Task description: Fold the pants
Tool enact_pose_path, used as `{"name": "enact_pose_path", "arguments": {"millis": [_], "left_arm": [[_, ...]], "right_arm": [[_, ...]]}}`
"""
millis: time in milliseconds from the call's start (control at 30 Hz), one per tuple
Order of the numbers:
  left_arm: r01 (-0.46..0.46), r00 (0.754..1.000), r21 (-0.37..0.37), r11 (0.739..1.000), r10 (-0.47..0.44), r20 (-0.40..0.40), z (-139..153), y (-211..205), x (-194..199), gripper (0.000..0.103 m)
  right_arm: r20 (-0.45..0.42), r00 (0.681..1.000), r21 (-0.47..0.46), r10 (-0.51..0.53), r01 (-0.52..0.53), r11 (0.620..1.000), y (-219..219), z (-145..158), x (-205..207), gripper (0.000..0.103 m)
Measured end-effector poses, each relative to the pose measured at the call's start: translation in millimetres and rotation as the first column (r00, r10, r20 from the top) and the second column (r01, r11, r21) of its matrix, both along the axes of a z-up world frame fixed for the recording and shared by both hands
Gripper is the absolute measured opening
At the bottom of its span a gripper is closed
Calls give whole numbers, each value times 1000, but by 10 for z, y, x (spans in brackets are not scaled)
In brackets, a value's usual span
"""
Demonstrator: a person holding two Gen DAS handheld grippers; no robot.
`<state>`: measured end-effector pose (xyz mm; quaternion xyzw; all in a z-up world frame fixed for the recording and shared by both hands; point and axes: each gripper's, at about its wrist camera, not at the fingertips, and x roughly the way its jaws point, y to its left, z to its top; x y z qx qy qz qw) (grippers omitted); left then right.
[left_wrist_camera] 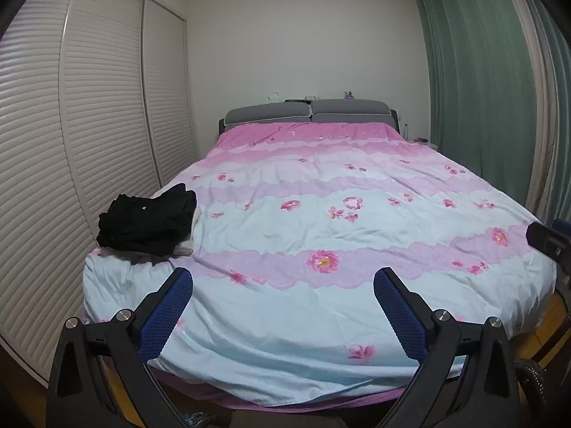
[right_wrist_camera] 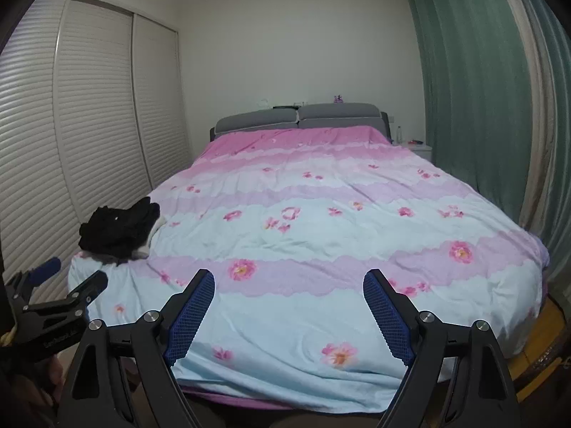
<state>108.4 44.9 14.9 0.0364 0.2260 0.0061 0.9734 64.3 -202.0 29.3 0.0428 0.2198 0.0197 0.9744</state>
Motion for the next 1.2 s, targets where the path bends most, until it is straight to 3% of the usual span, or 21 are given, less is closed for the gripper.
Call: {"name": "enact_pose_path", "arguments": {"millis": [300, 1200], "left_arm": [[-16, 1000, 2, 1000, 16, 26, 120, 46, -110, 103], [-17, 1000, -2, 1000, 17, 13, 87, 52, -100, 103]], "right_arm": [[28, 1000, -9, 5, -5, 1000, 24, 87, -85, 86], [11, 1000, -3, -15, 15, 1000, -15, 48, -47, 86]]}}
